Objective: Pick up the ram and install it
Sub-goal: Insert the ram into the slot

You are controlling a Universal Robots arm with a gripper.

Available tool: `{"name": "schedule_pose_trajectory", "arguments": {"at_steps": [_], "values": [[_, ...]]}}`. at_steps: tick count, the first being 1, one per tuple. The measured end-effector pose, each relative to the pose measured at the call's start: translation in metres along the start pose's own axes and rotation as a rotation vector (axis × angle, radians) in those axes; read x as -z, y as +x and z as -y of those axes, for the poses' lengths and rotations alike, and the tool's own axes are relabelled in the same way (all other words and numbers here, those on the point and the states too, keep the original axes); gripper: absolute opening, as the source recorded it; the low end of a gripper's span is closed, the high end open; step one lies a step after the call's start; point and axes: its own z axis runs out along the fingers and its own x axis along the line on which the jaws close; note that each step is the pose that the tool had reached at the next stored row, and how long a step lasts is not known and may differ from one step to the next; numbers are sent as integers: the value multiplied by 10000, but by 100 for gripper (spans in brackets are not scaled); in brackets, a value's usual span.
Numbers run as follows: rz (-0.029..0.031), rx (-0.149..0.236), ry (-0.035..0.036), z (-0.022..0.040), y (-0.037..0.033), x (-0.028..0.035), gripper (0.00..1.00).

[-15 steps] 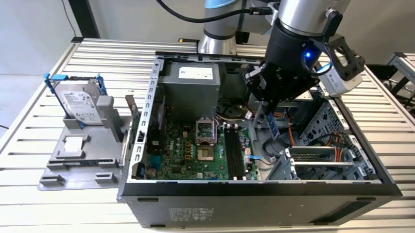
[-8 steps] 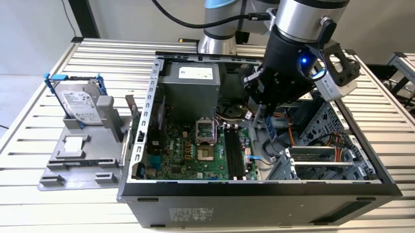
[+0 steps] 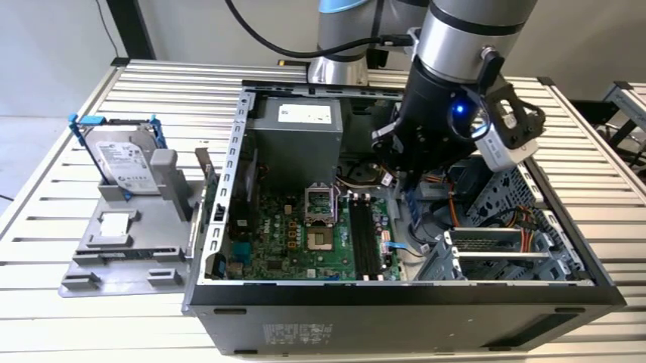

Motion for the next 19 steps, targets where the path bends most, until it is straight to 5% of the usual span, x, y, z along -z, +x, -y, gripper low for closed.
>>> {"name": "schedule_pose_trajectory", "arguments": {"at_steps": [19], "values": [[2, -80, 3, 7, 63, -344, 0]]}}
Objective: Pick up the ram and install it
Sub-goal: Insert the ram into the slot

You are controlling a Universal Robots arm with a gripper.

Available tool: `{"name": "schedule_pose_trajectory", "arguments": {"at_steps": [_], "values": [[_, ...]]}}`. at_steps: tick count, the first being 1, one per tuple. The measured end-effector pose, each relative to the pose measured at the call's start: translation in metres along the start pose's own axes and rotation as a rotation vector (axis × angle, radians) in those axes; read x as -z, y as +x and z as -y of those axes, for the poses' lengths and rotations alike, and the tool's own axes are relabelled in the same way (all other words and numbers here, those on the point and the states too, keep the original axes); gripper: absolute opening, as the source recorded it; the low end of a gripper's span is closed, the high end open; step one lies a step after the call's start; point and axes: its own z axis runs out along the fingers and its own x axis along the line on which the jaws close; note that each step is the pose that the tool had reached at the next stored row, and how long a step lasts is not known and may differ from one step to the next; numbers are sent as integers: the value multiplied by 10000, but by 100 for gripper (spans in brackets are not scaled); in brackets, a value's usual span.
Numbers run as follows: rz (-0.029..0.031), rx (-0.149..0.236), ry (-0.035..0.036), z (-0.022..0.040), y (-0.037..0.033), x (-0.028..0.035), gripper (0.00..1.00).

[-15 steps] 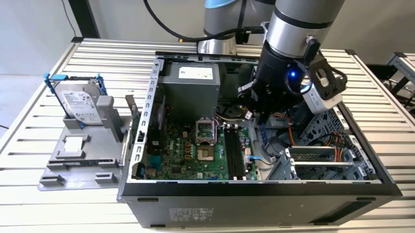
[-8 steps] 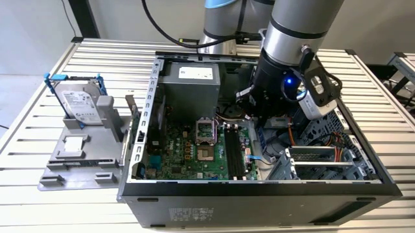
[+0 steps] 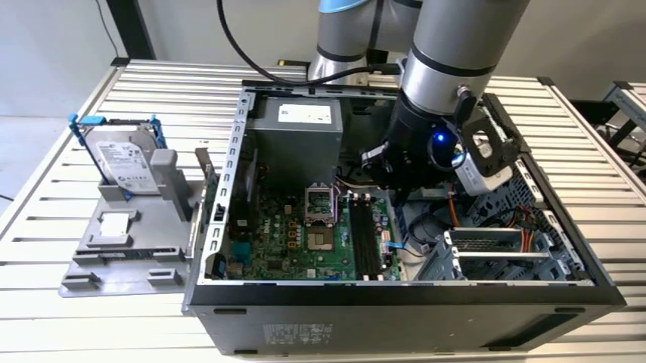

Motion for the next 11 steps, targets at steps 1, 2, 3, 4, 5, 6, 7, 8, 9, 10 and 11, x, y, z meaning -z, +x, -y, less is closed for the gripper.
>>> {"name": "schedule_pose_trajectory", "arguments": {"at_steps": [1, 2, 3, 4, 5, 6, 7, 8, 9, 10, 11], "values": [[0, -18, 0, 0, 9, -18, 0], [1, -33, 0, 0, 15, -36, 0], [1, -42, 0, 1, 20, -54, 0], [1, -49, 0, 1, 24, -72, 0], [1, -53, 2, 2, 28, -90, 0], [1, -55, 2, 2, 34, -108, 0], [1, -56, 1, 2, 40, -126, 0], [1, -57, 0, 3, 46, -145, 0], [1, -59, 2, 3, 51, -162, 0], [1, -61, 2, 3, 56, -180, 0], [1, -63, 2, 4, 63, -199, 0]]}}
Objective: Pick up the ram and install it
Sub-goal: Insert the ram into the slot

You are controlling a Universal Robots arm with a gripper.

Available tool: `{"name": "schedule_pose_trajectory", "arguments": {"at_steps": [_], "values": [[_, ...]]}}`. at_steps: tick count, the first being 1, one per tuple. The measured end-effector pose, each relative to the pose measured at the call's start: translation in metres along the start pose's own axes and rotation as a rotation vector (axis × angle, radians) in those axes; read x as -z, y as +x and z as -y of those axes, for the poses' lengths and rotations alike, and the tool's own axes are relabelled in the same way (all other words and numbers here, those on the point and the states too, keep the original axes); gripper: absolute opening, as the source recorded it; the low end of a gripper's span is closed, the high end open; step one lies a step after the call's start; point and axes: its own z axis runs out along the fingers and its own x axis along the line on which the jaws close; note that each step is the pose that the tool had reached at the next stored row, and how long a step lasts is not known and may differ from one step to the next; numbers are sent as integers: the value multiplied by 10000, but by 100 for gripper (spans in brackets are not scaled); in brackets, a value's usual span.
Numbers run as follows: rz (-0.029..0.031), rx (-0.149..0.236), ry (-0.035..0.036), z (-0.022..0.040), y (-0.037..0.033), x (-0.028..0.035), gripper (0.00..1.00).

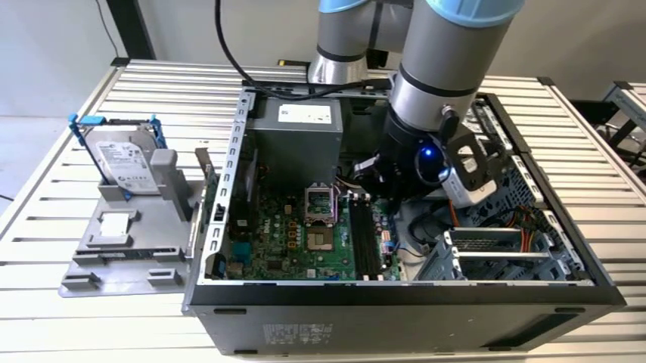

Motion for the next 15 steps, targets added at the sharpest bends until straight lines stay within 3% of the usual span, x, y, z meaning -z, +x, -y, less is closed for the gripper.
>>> {"name": "schedule_pose_trajectory", "arguments": {"at_steps": [6, 15], "values": [[1, -47, 1, 2, 55, -107, 0], [8, -338, 8, 13, 71, -267, 0]]}}
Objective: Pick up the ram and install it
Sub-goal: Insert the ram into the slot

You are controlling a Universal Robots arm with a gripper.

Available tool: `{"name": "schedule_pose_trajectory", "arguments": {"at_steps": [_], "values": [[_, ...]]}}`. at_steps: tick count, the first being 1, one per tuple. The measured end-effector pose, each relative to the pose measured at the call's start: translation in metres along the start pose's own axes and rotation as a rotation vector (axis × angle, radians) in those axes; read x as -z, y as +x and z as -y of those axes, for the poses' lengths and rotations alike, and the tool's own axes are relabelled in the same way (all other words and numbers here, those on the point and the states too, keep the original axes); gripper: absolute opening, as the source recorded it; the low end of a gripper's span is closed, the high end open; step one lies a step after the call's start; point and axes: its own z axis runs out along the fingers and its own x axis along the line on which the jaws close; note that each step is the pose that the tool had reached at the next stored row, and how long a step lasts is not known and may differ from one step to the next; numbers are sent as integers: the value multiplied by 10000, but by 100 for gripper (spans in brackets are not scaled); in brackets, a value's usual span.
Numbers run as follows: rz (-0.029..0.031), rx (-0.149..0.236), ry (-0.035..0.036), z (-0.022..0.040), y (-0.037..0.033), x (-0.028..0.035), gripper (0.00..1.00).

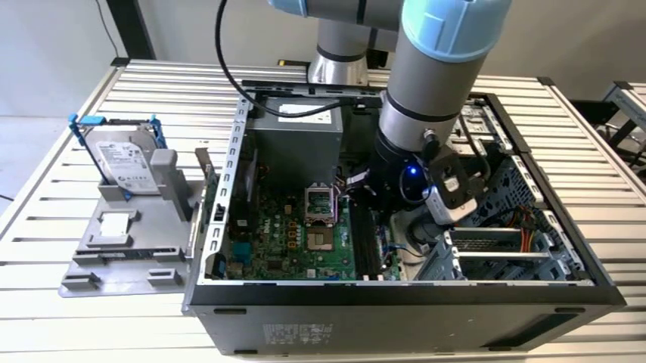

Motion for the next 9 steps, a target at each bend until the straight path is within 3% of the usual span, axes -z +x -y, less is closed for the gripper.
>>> {"name": "schedule_pose_trajectory", "arguments": {"at_steps": [9], "values": [[-2, -106, -1, 32, 33, -23, 0]]}}
